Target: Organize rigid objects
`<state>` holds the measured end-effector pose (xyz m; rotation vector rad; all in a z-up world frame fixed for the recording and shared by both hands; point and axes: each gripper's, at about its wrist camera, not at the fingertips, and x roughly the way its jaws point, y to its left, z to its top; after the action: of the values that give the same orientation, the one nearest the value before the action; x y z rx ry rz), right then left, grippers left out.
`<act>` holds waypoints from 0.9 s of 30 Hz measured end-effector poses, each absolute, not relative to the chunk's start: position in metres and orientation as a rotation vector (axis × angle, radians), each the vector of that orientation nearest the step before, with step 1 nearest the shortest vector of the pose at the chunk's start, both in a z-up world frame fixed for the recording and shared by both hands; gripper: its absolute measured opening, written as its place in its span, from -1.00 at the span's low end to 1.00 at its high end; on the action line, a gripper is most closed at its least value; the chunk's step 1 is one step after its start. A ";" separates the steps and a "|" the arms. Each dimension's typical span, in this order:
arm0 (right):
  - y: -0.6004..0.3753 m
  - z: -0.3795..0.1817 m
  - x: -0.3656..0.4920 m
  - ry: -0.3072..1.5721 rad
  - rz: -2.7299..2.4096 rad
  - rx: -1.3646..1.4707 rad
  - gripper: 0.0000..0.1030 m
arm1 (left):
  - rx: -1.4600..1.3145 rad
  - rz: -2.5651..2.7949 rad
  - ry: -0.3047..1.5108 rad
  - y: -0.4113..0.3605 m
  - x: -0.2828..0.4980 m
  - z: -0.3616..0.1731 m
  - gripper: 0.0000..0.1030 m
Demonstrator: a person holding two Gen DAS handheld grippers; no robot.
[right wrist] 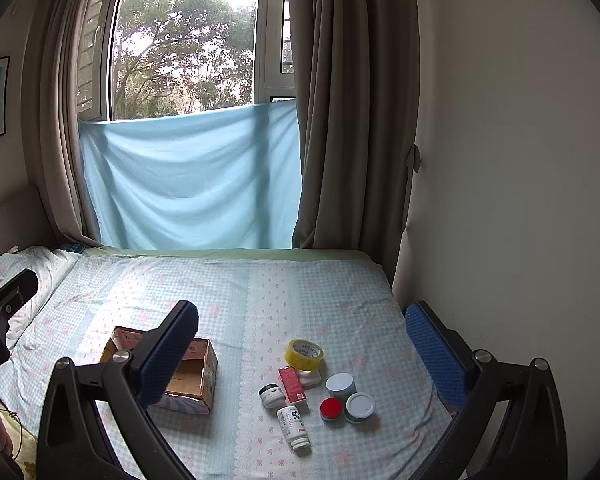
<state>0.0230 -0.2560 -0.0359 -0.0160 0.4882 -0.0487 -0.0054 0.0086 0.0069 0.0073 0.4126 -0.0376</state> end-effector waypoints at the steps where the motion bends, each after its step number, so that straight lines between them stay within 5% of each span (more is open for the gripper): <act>1: -0.256 -0.036 0.023 0.489 -0.049 -0.016 1.00 | 0.007 -0.039 0.412 0.009 -0.005 0.007 0.99; 27: -0.248 -0.037 0.022 0.501 -0.048 -0.007 1.00 | 0.012 -0.042 0.410 0.010 -0.004 0.006 0.99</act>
<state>0.0225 -0.2479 -0.0372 -0.0068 0.5006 -0.0483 -0.0044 0.0101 0.0064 0.0122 0.4105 -0.0424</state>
